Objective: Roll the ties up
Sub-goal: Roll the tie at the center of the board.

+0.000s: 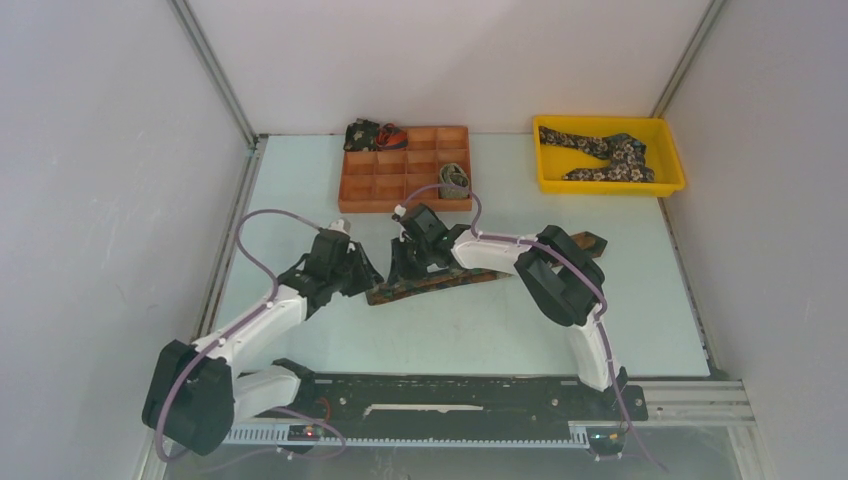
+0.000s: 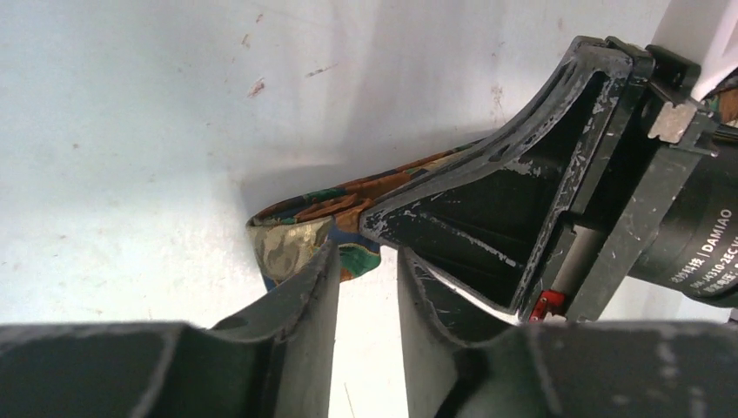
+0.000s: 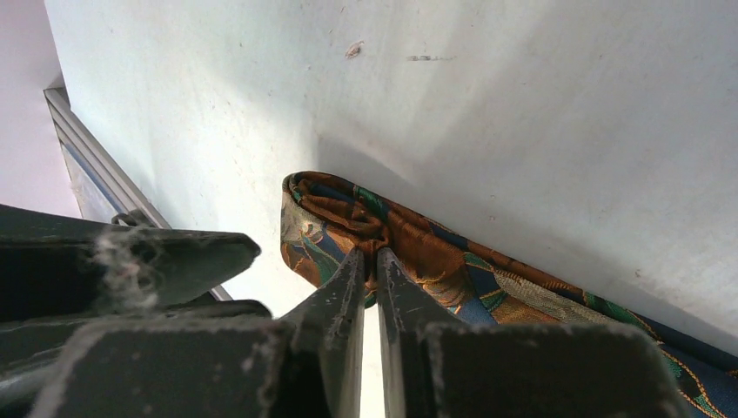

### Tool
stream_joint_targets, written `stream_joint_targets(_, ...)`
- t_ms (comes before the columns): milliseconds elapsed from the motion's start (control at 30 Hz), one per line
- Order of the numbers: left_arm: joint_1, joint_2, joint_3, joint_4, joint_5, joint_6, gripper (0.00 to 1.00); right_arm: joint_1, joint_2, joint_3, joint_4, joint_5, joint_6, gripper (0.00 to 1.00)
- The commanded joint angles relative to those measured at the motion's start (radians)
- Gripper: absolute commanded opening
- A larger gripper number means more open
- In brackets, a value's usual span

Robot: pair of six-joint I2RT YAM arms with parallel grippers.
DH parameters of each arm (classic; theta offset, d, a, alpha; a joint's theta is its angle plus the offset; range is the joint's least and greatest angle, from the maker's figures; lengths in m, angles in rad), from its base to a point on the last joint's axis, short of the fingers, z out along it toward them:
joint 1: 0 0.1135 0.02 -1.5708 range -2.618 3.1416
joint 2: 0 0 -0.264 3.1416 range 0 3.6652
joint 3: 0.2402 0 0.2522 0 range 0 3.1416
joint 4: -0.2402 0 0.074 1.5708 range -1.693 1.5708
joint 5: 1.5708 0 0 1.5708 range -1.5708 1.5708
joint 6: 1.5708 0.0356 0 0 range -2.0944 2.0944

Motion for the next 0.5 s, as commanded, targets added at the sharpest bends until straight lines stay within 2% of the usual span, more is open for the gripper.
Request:
stream_joint_targets(0,-0.004,-0.080,0.012,-0.064,-0.065,0.043,0.40,-0.005,0.015,0.041,-0.014,0.000,-0.023,0.10)
stream_joint_targets(200,0.026,-0.140,-0.001,-0.145,-0.119,0.083,0.49,-0.005,0.024,0.048,-0.020,0.001,-0.037,0.09)
stream_joint_targets(467,0.081,-0.181,-0.083,-0.084,-0.035,0.111,0.59,-0.011,0.039,0.050,-0.018,-0.001,-0.061,0.08)
